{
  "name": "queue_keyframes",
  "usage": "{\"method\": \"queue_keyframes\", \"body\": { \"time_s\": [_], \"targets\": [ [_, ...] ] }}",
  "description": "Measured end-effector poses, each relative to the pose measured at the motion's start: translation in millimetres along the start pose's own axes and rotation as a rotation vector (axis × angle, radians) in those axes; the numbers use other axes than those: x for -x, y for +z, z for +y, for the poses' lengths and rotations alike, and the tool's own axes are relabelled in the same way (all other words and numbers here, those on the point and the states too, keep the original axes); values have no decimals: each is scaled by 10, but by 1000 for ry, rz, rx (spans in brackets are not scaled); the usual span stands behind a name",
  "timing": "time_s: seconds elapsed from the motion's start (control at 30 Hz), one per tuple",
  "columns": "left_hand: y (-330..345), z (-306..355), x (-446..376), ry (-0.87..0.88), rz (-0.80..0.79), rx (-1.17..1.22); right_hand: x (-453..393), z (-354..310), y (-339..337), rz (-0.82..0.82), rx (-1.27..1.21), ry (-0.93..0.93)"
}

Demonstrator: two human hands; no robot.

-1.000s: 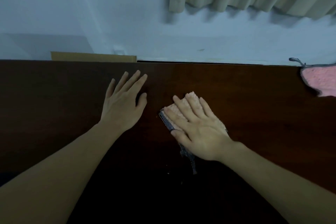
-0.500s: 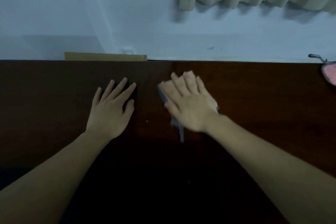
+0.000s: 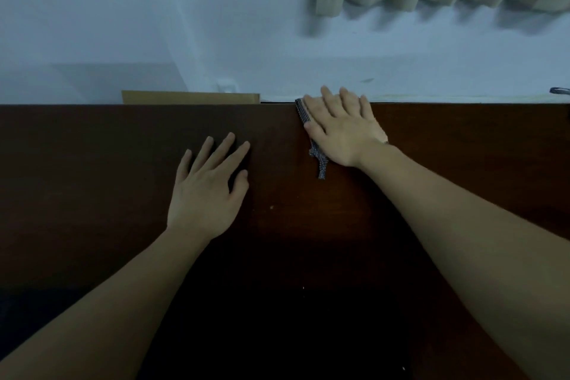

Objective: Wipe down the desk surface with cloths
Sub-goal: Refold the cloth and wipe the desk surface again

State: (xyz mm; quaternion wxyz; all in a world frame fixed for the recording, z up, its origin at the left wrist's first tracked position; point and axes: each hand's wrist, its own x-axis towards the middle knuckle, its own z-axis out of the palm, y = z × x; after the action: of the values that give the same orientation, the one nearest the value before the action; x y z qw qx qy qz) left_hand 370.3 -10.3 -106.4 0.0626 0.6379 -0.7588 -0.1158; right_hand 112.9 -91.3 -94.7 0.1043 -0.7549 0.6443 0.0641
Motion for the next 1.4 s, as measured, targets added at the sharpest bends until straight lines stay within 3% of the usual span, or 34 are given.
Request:
{"method": "queue_keyframes", "body": {
  "time_s": [0.1,0.33,0.57,0.7,1.0,1.1,1.27,1.4],
  "targets": [
    [-19,12,3,-11,-15,-1,313,-171,73,-7,-5,-21],
    [-16,13,-2,-20,-25,-12,1276,-295,314,-38,30,-294],
    [-17,7,0,-4,-8,2,223,-25,48,10,7,-34],
    [-7,-5,1,1,2,8,125,-224,38,17,-19,18],
    [-27,19,0,-9,-10,6,1484,-501,383,-18,8,-285],
    [-34,17,-12,-13,-31,4,1063,-368,293,-26,41,-222],
    [-29,18,-10,-5,-13,10,48,-114,50,18,3,39],
    [-21,0,-8,-1,-16,20,-12,-243,30,15,-19,76]
  ]
}}
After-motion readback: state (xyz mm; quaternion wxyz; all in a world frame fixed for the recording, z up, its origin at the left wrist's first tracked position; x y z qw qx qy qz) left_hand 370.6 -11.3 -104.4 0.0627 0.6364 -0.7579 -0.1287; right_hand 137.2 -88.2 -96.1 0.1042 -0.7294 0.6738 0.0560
